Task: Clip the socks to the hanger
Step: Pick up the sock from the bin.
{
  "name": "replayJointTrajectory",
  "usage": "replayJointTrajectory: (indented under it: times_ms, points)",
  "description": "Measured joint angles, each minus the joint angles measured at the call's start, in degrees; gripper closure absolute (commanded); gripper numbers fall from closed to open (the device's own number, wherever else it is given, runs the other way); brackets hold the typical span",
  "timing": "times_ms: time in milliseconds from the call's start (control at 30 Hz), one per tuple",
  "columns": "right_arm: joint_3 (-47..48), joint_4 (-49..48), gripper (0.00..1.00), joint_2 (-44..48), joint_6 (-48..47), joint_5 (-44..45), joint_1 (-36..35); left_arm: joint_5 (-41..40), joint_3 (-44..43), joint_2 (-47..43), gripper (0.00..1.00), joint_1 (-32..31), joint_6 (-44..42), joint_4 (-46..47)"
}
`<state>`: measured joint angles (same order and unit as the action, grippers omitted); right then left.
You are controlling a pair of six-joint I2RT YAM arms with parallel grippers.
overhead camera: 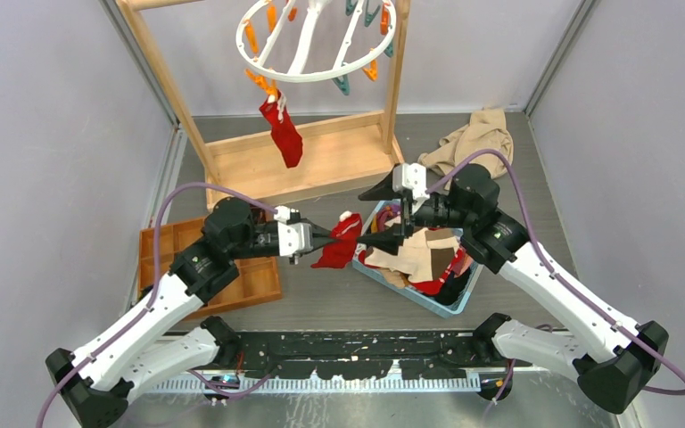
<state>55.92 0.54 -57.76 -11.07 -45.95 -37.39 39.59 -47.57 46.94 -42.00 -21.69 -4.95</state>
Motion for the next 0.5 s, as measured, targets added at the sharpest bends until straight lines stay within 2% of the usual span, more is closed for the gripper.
replayJointTrajectory:
  times_ms: [267, 500]
  points:
    - [4.1, 20.1, 0.11, -2.7, -21.2, -10.0, 0.0, 5.8, -10.0, 3.2, 1.0, 0.0, -9.6, -16.9]
    - [5.4, 24.4, 0.2, -4.1, -27.5, -13.4, -1.1, 9.9, -10.8, 4.1, 1.0, 0.0, -12.3, -19.9]
